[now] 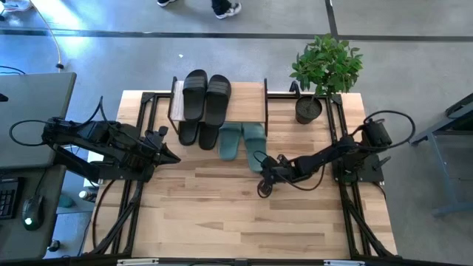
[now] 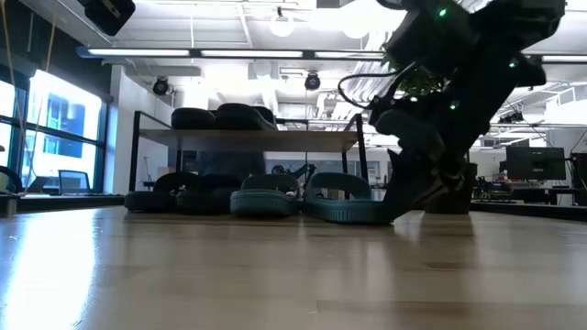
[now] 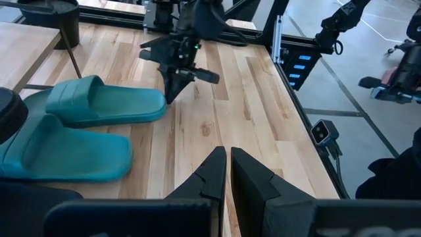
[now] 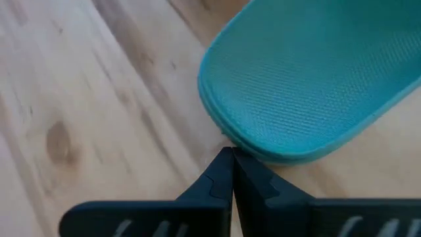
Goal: Pick and place slides into the shelf
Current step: Put the blue slide under the shelf, then adjust the black slides
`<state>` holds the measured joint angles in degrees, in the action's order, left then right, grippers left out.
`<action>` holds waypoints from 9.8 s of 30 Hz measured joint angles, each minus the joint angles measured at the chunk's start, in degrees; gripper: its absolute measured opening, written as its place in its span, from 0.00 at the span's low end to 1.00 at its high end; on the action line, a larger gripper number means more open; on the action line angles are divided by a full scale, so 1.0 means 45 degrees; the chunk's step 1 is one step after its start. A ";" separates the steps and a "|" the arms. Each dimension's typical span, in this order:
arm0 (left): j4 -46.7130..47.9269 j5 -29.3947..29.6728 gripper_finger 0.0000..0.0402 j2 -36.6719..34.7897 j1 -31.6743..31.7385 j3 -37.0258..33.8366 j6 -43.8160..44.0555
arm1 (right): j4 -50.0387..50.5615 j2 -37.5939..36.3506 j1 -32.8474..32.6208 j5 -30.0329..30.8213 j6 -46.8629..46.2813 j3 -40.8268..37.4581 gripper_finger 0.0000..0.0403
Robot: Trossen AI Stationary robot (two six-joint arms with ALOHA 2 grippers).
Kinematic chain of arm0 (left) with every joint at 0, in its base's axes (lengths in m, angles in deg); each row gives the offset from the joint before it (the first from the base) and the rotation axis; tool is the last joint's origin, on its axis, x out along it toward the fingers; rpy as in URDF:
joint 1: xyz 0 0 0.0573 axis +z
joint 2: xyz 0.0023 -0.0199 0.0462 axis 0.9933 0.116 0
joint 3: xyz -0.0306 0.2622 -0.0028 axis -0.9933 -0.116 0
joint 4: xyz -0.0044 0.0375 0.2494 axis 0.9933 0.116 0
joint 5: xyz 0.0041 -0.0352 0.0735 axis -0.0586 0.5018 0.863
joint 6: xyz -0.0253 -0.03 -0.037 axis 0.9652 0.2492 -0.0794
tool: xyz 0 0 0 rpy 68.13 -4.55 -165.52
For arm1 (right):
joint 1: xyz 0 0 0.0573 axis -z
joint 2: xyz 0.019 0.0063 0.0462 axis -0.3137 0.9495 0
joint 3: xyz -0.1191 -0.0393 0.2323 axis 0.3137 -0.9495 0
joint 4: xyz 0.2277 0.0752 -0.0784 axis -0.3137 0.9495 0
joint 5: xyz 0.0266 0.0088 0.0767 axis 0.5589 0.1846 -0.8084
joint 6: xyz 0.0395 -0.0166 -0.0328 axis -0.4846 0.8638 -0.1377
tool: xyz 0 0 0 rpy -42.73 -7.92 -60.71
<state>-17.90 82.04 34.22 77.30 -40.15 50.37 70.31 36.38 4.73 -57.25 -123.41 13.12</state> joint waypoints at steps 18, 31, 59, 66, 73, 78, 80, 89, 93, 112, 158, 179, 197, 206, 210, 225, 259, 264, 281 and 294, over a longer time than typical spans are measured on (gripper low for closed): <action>0.0000 -0.0005 0.03 0.0000 0.0004 0.0000 0.0000 | -0.0590 0.0000 0.2694 -0.0664 0.1867 0.0002 0.00; 0.0000 -0.0001 0.03 0.0000 0.0004 0.0000 0.0000 | -0.0685 0.0000 0.3908 -0.0751 0.2429 0.0005 0.00; -0.0005 -0.0001 0.03 0.0000 0.0004 0.0000 0.0000 | -0.1112 -0.1135 0.3507 -0.2414 0.2861 0.0024 0.00; -0.0031 0.0000 0.03 0.0005 0.0005 0.0000 0.0000 | -0.0962 -0.3342 0.3103 -0.2365 0.3240 0.0024 0.00; -0.1346 0.0207 0.03 0.0090 0.0005 0.0000 0.0012 | 0.0733 -0.5373 0.2736 -0.1199 0.3193 0.0034 0.00; -0.3501 0.0253 0.03 0.0267 0.0003 0.0005 0.0329 | 0.2321 -0.6261 0.2374 -0.0208 0.2733 0.0034 0.00; -0.4130 0.0574 0.03 0.0340 -0.0005 0.0005 0.0335 | 0.2778 -0.6455 0.2229 -0.0016 0.2586 0.0034 0.00; -0.5163 0.1283 0.03 0.0996 0.0000 0.0005 0.0563 | 0.3440 -0.6547 0.1968 0.0079 0.2147 0.0034 0.00; -0.5356 0.1685 0.03 0.1731 0.0005 0.0015 0.0805 | 0.3424 -0.6547 0.1973 0.0355 0.2137 0.0034 0.00; -0.6355 0.1867 0.03 0.8327 -0.0498 0.0039 0.2321 | 0.4801 -0.6543 0.1968 0.0923 0.1508 0.0034 0.00; -0.1220 0.6154 0.03 1.8870 0.2293 0.7757 0.1423 | 0.3273 -0.9773 0.2172 -0.0709 0.5983 -0.3075 0.00; -0.1065 0.6201 0.03 1.9433 0.2762 0.7757 0.1252 | 0.3220 -0.9704 0.2177 -0.1064 0.6200 -0.3094 0.00; 0.3978 0.5789 0.03 1.9030 0.0924 1.0464 0.0421 | 0.3223 -0.9701 0.2177 -0.1260 0.6198 -0.3092 0.00; 0.7343 0.6123 0.03 1.8377 0.0467 1.0318 0.2325 | 0.3021 -0.9698 0.2177 -0.1434 0.6159 -0.3075 0.00; 0.7988 0.6707 0.03 1.8082 0.0215 0.9618 0.3179 | 0.3040 -0.9695 0.2177 -0.1618 0.6154 -0.3075 0.00; 0.2809 0.7045 0.03 1.6551 0.0504 0.3419 0.4885 | 0.2894 -0.9515 0.2525 -0.1840 0.5949 -0.3070 0.00; 0.1113 0.8110 0.03 1.6572 0.2998 0.2662 0.3973 | 0.2832 -0.9428 0.2848 -0.1894 0.5749 -0.3075 0.00; 0.1122 0.8377 0.03 1.6572 0.3180 0.2662 0.3983 | 0.2832 -0.9428 0.2848 -0.1889 0.5746 -0.3075 0.00; 0.1117 0.9357 0.03 1.6572 0.3182 0.2662 0.3988 | 0.2837 -0.9428 0.2848 -0.1896 0.5521 -0.3075 0.00; 0.1338 0.8349 0.03 1.6572 0.2860 0.2677 0.6578 | 0.2837 -0.9432 0.2848 -0.2010 0.5484 -0.3079 0.00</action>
<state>-11.88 119.62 108.80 90.17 -28.11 79.97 83.08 -6.07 17.55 -66.29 -98.73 -0.74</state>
